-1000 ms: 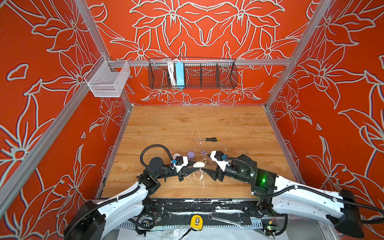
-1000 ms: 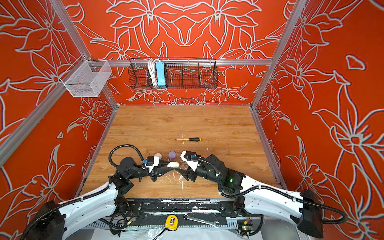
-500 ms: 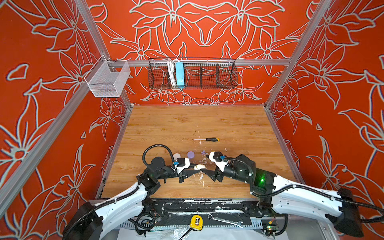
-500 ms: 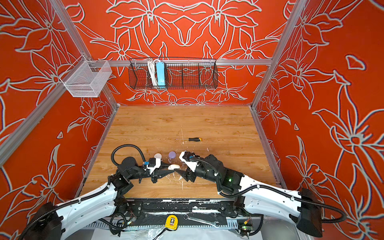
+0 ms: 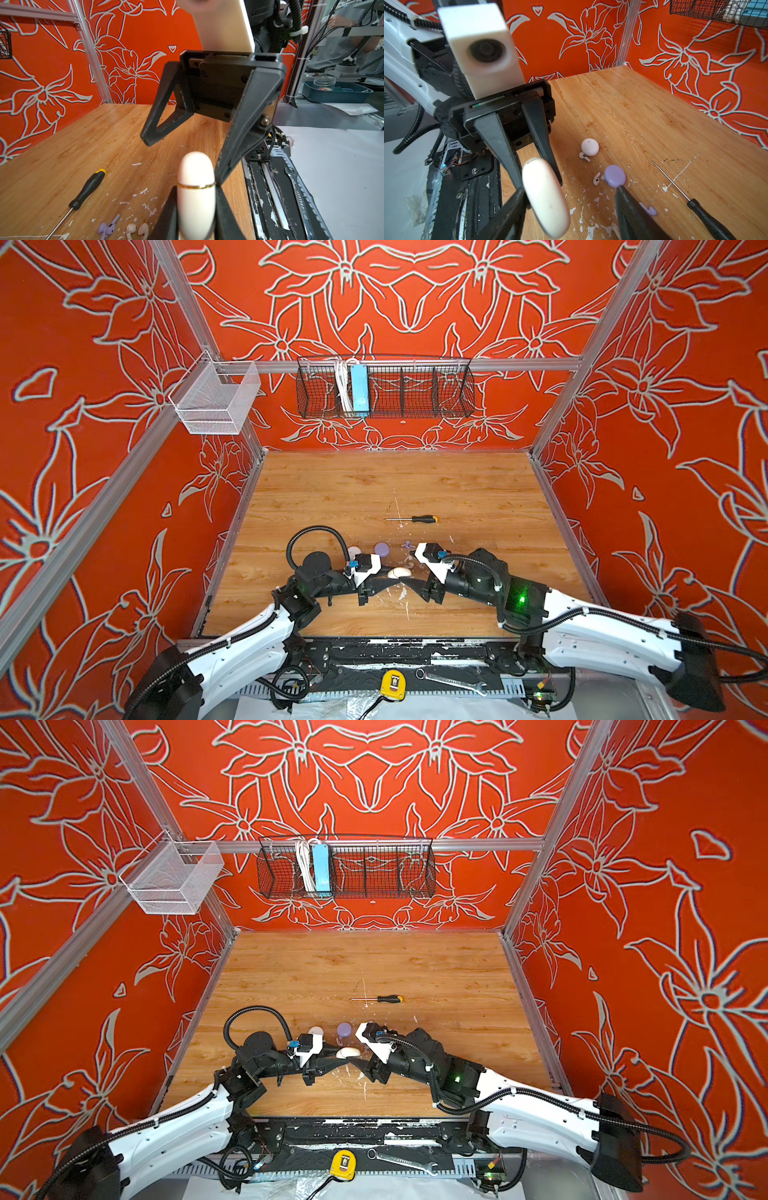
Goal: Insert the wireless bluetooth earbuds into the charging case
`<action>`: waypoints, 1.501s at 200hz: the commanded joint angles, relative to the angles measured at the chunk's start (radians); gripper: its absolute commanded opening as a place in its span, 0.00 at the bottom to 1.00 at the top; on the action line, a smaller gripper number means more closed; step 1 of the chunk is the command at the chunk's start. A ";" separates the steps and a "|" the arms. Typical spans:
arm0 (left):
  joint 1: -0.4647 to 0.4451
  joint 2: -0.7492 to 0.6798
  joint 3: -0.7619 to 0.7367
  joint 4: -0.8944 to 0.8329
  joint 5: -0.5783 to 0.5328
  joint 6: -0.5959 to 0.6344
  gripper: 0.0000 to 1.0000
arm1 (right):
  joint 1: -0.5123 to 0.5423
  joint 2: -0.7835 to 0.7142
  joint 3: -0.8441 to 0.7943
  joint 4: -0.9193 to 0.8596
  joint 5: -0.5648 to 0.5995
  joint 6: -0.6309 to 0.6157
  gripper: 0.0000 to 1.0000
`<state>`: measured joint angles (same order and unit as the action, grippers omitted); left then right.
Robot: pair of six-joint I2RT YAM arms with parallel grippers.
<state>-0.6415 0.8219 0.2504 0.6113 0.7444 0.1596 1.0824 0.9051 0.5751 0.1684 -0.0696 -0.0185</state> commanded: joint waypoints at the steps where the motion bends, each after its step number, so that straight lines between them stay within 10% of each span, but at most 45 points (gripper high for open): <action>1: -0.023 -0.020 0.032 0.019 0.092 0.012 0.00 | -0.007 0.003 0.022 0.007 0.082 -0.005 0.64; 113: -0.027 -0.053 0.009 0.043 0.144 0.030 0.00 | -0.007 -0.011 0.012 0.015 0.077 0.001 0.39; 300: -0.052 -0.073 0.006 0.016 0.214 0.091 0.00 | -0.009 -0.052 -0.003 0.019 0.087 0.008 0.31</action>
<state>-0.6659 0.7624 0.2520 0.6060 0.8154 0.2165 1.0885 0.8574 0.5747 0.1658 -0.0692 -0.0174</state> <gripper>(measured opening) 0.227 0.308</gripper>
